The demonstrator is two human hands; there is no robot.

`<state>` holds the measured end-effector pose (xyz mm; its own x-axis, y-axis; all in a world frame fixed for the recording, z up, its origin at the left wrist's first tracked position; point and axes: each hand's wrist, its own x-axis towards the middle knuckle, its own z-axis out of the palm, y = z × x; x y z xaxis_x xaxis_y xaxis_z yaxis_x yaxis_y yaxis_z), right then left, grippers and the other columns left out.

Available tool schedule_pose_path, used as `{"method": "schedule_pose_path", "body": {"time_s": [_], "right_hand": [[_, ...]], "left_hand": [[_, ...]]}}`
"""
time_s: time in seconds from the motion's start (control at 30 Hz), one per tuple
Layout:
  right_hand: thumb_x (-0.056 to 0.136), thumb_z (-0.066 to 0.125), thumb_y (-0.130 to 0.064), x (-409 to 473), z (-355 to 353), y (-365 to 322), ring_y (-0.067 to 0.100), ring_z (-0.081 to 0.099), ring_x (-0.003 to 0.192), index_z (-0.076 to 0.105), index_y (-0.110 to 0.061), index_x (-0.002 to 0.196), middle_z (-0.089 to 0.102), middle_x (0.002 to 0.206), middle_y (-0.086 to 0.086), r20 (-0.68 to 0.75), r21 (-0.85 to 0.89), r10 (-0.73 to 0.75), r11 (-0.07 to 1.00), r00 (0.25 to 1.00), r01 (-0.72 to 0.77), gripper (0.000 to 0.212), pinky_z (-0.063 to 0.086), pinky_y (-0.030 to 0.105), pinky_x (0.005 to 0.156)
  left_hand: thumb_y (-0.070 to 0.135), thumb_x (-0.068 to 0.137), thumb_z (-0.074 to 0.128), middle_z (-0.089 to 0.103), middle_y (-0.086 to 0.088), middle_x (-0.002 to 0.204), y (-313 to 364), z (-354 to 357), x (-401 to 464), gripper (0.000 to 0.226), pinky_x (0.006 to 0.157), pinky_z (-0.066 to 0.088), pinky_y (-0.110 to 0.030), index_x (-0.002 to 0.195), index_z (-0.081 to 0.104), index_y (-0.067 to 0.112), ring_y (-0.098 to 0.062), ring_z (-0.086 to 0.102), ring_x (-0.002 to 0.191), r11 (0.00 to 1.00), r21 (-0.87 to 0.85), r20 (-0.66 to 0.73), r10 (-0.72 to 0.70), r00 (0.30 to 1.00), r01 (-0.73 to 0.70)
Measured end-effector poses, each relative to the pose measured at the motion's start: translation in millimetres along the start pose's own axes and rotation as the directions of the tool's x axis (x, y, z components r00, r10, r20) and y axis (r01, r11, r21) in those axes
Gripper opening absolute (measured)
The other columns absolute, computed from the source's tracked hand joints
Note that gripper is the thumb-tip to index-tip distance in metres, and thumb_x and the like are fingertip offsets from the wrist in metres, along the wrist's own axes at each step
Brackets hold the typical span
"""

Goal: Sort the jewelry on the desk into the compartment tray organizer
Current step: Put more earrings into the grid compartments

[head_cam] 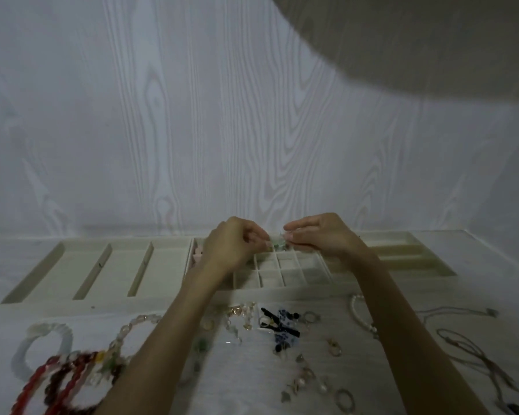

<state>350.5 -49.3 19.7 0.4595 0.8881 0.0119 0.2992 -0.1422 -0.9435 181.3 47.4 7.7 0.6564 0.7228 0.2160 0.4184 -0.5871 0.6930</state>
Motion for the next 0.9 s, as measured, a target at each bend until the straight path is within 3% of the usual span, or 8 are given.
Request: {"method": "schedule_pose_path", "body": {"time_s": [0.1, 0.23, 0.53, 0.63, 0.77, 0.9], "right_hand": [[0.072, 0.08, -0.014, 2, -7, 5, 0.011, 0.068, 0.065, 0.076, -0.012, 0.084, 0.074, 0.075, 0.009, -0.023, -0.206, -0.031, 0.978, 0.999, 0.026, 0.012, 0.055, 0.019, 0.065], [0.071, 0.079, -0.01, 1, -9, 12, 0.017, 0.067, 0.068, 0.076, -0.008, 0.084, 0.073, 0.077, 0.012, -0.004, -0.289, -0.049, 0.956, 0.999, 0.046, 0.013, 0.055, 0.024, 0.069], [0.071, 0.081, -0.019, 2, -2, 21, 0.007, 0.058, 0.059, 0.076, -0.01, 0.085, 0.07, 0.072, 0.009, -0.015, -0.412, -0.097, 0.908, 0.995, 0.082, 0.017, 0.046, 0.017, 0.058], [0.072, 0.08, -0.023, 2, 3, 21, 0.011, 0.059, 0.063, 0.077, -0.014, 0.083, 0.07, 0.069, 0.006, -0.028, -0.474, -0.108, 0.877, 0.994, 0.082, 0.015, 0.045, 0.023, 0.058], [0.072, 0.079, -0.026, 2, 6, 19, 0.007, 0.051, 0.051, 0.077, -0.019, 0.08, 0.057, 0.053, -0.011, -0.032, -0.545, -0.108, 0.835, 0.994, 0.073, 0.011, 0.039, 0.021, 0.051], [0.074, 0.078, -0.025, 0, 10, 17, 0.005, 0.05, 0.052, 0.077, -0.021, 0.085, 0.054, 0.055, -0.014, -0.012, -0.594, -0.111, 0.8, 0.994, 0.082, 0.012, 0.038, 0.021, 0.053]], "left_hand": [[0.035, 0.079, 0.073, 0.071, 0.014, 0.079, 3, 15, 2, 0.002, 0.071, 0.054, -0.026, 0.081, 0.072, 0.034, -0.003, 0.066, 0.08, 0.995, 0.096, 0.005, -0.001, 1.0, 0.001], [0.042, 0.076, 0.074, 0.07, 0.013, 0.079, 6, 26, 2, 0.01, 0.058, 0.041, -0.02, 0.08, 0.072, 0.033, -0.005, 0.064, 0.078, 0.981, 0.193, 0.034, 0.024, 0.999, -0.03], [0.056, 0.079, 0.065, 0.07, 0.004, 0.095, 2, 33, 5, 0.026, 0.074, 0.048, -0.032, 0.09, 0.076, 0.035, -0.016, 0.057, 0.099, 0.953, 0.276, 0.072, 0.109, 0.991, -0.125], [0.05, 0.083, 0.062, 0.07, 0.0, 0.094, 4, 33, 4, 0.023, 0.081, 0.048, -0.036, 0.088, 0.077, 0.033, -0.02, 0.053, 0.1, 0.941, 0.302, 0.127, 0.121, 0.984, -0.155], [0.034, 0.085, 0.058, 0.071, -0.004, 0.091, 5, 31, 4, 0.022, 0.078, 0.051, -0.038, 0.089, 0.077, 0.024, -0.022, 0.057, 0.095, 0.934, 0.317, 0.178, 0.111, 0.978, -0.164], [0.032, 0.088, 0.055, 0.071, -0.001, 0.094, 6, 24, 6, 0.022, 0.077, 0.052, -0.04, 0.098, 0.074, 0.033, -0.02, 0.055, 0.088, 0.954, 0.25, 0.237, 0.104, 0.966, -0.164]]}}
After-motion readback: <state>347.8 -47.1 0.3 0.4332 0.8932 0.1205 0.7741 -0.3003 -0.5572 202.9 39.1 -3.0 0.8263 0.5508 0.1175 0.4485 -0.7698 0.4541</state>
